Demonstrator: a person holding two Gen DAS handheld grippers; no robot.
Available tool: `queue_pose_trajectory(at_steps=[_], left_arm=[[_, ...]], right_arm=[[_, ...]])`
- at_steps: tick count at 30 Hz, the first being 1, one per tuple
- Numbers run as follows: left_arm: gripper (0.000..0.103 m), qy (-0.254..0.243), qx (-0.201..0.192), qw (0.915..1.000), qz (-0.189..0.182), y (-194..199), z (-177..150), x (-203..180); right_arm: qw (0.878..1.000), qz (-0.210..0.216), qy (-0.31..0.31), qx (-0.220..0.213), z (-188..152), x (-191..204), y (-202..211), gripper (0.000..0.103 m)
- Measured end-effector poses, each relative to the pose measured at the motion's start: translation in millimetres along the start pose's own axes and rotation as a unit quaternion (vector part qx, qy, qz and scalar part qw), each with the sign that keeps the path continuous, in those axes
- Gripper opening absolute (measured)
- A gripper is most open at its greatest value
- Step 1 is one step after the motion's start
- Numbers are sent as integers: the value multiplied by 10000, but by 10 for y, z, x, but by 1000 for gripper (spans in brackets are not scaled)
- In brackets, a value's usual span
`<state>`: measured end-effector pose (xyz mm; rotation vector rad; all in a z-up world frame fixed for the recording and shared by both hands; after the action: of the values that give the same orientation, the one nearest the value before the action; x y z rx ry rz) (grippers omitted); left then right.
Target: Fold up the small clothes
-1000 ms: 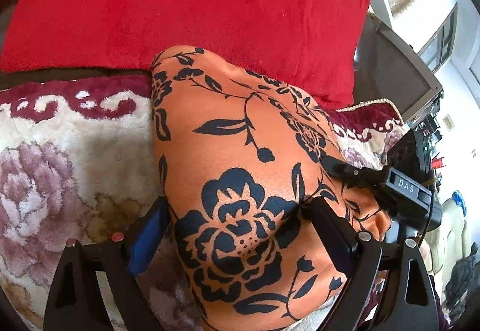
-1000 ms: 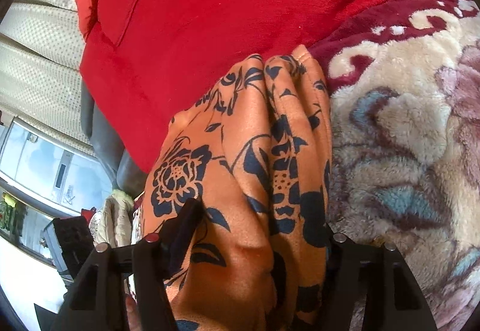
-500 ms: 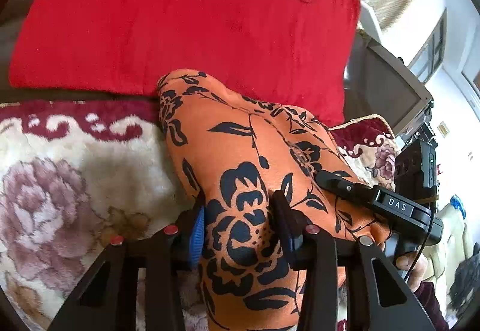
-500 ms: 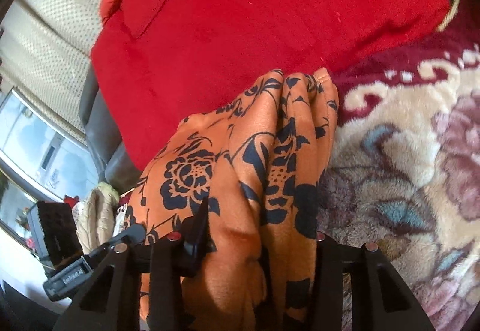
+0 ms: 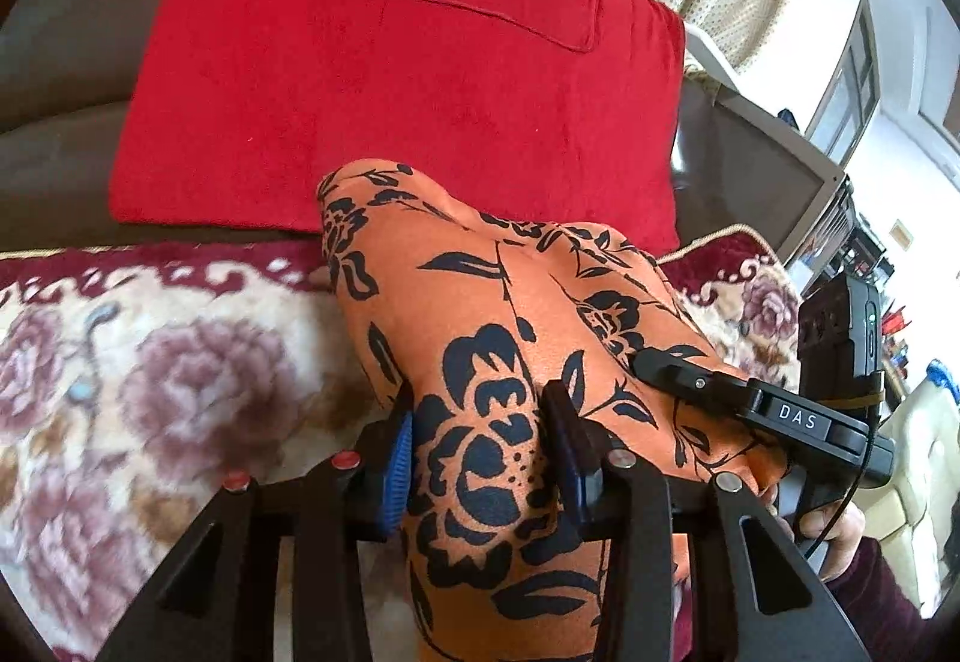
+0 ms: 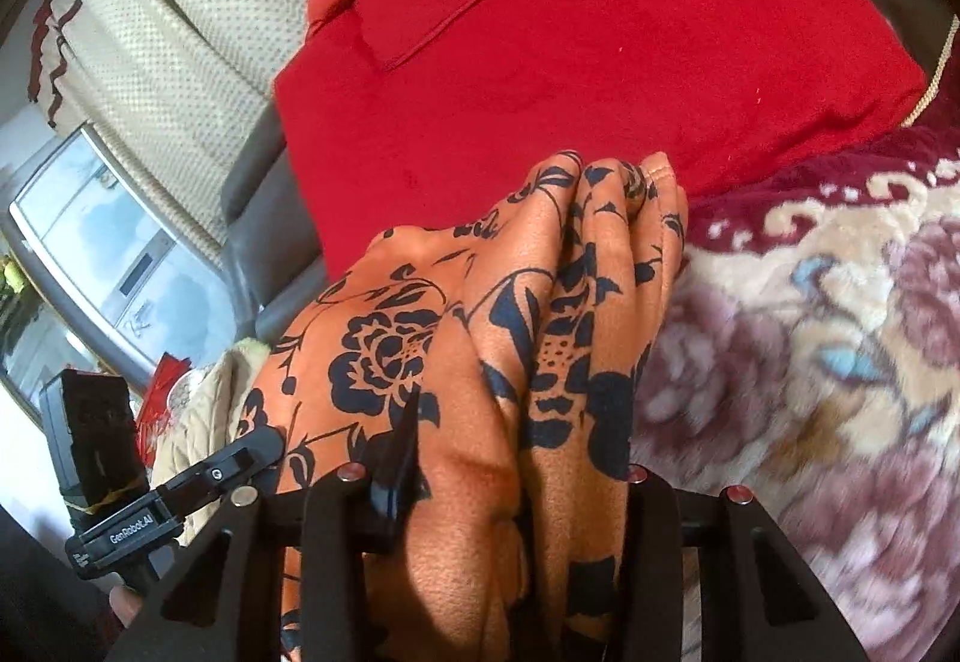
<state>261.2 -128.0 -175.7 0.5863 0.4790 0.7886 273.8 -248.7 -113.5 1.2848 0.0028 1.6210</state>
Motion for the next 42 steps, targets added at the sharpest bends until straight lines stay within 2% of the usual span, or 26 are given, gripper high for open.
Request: queue_pose_trajectory(at_steps=[7,9,11,14,17,26,30,33,35,38,40,42], left_arm=[[42,180,406,9988,199,43,-506,80],[43,168,696,9969,336,-49,-645,113],[48,146,960,9941,486,-131,-758,146],[55,15,949,9925,771,-55,-768,112],[61,-136,891,9905,1038,73,-765,55],[62,-492,916,9850,1375,390,-917,-149],[62,-522,940,9822,1543,465,-955,-154],[62,-421,1041,9783,1743,458,-983,-82],[63,-349,1167,9764,1786,390,-1023,-20],[67,-272,1335,9747,1773,258,-1099,41],[71,-250,1411,9740,1753,190,-1135,58],[71,-226,1415,9734,1788,201,-1135,56]], right_arm=[[9995,-249,101,184,-503,114,-23,44],[9986,-430,153,272,-602,38,-54,44],[9970,-671,252,291,-697,12,-98,45],[9925,-1029,634,160,-786,69,-76,52],[9895,-1285,665,27,-828,110,-19,57],[9678,-1968,1496,-481,-948,363,398,58],[9569,-2039,1931,-734,-1020,532,535,58],[9550,-1883,2145,-801,-1062,684,588,58],[9589,-1754,2111,-716,-1078,715,566,57],[9695,-1622,1806,-345,-1133,623,416,54],[9742,-1712,1469,56,-1170,420,223,54],[9707,-1893,1477,128,-1210,323,139,54]])
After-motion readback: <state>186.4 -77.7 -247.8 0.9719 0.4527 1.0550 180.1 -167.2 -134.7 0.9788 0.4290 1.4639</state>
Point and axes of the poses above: each gripper's, at about its wrist camera, not at the fingertips, and y roughly against the way its jaws point, x to its left, z to its top, the point moved 6 cm from there along -y, roughly the way its jaws point, and after that the axes turned 12 degrees about -y, right-handed, at the moved point
